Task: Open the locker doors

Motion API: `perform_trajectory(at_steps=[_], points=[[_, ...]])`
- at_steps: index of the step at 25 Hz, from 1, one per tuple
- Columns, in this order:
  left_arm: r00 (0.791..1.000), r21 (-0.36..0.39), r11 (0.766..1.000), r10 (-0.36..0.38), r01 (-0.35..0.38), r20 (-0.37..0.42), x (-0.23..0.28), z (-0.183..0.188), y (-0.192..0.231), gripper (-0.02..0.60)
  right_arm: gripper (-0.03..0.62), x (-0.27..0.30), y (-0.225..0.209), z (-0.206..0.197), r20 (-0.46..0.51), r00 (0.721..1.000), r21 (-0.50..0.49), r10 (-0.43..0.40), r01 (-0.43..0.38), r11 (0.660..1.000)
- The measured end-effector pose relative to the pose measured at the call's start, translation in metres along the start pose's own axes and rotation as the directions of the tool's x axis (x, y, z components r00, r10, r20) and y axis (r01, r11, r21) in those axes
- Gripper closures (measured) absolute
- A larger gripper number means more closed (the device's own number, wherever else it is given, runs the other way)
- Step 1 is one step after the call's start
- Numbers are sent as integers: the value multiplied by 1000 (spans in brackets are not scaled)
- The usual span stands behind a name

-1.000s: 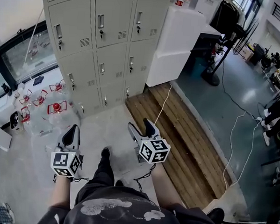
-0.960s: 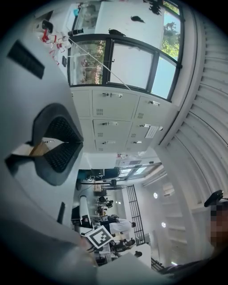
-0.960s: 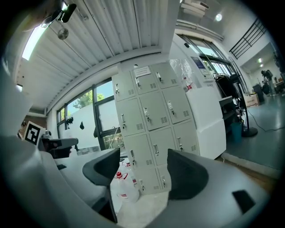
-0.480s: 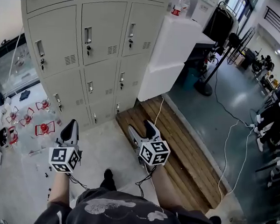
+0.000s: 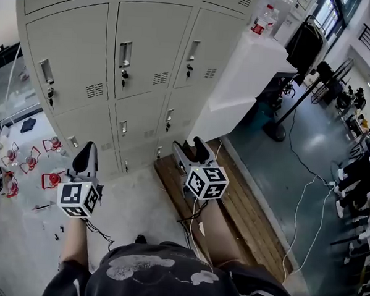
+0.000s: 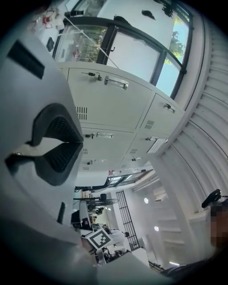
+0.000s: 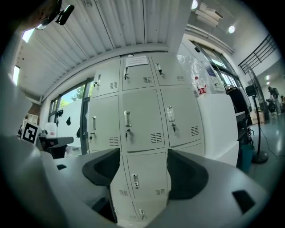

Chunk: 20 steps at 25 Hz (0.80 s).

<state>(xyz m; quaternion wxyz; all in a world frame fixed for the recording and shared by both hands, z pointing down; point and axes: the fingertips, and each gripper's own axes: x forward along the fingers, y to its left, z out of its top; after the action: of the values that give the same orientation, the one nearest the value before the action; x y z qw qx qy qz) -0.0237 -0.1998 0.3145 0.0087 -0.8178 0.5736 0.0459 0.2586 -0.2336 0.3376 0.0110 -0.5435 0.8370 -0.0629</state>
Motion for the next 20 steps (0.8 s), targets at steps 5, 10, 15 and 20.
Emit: perform_trajectory(at_steps=[5,10,15,20], points=[[1000,-5,1000,11,-12,-8,31,-1,9,572,275,36,-22,5,1,1000,27,-6,6,1000],[999,-18,999,50,-50,-16,61,-2,6,572,275,76,-53,19,14,1000,36,14,-14,999],[997,0,997,79,-79,-5,91,4,-8,572,275,120,-80,41,43,998,27,51,-53,998],[991,21,991,131,-131,18,118,12,-17,572,275,167,-102,72,78,990,3,115,-115,993]])
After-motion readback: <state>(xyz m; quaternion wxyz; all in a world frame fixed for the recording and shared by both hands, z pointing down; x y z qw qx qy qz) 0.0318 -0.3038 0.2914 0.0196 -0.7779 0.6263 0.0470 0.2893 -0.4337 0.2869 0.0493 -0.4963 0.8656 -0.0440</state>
